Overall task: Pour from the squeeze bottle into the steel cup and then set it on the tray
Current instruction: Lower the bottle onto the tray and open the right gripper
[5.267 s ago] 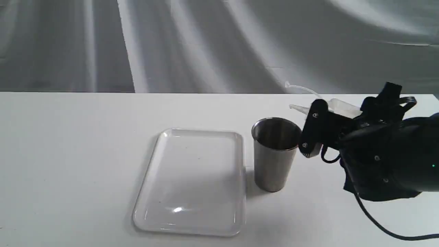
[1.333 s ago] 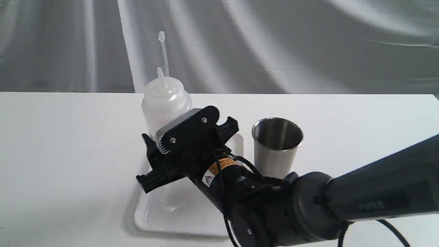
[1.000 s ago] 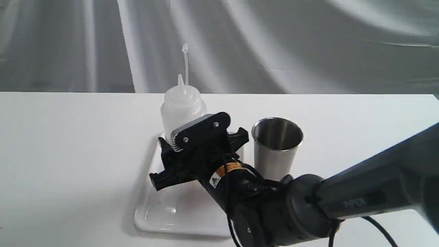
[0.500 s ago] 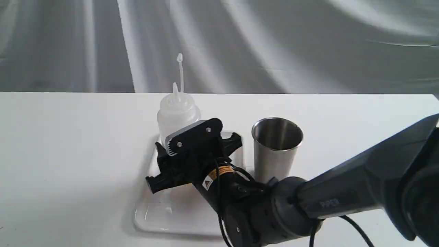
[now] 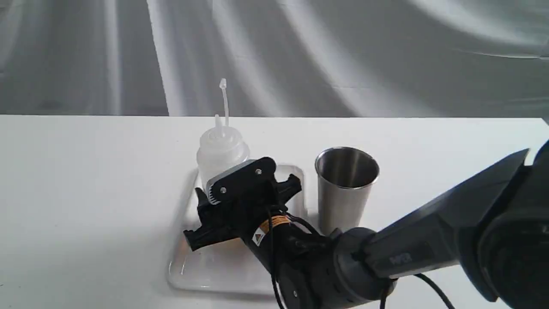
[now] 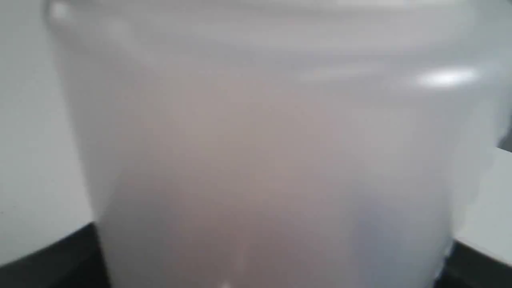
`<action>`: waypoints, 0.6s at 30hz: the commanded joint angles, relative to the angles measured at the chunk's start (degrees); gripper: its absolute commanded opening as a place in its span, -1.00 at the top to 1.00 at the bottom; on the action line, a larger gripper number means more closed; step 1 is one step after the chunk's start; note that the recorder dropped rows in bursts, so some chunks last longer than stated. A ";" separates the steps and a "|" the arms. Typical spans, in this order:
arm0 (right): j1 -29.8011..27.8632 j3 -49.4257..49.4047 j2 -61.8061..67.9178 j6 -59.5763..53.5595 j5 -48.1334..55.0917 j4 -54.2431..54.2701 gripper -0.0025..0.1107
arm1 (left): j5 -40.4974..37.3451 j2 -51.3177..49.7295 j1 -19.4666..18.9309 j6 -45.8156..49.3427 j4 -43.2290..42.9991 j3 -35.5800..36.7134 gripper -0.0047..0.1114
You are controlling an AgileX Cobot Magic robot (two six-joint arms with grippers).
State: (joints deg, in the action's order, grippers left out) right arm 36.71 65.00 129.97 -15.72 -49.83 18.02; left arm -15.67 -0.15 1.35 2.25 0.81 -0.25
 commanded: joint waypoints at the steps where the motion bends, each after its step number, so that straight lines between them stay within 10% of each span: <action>1: -0.24 0.43 0.19 -0.08 -2.56 -0.51 0.96 | 0.43 0.15 -0.09 -0.16 0.06 0.25 0.92; 18: -0.24 0.43 0.46 1.19 -3.64 -0.41 0.96 | 0.43 0.15 -0.09 -0.10 0.06 0.25 0.92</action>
State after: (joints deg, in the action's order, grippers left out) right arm 36.71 65.00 131.15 -14.98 -50.40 18.02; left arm -15.67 -0.15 1.35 2.25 0.81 -0.25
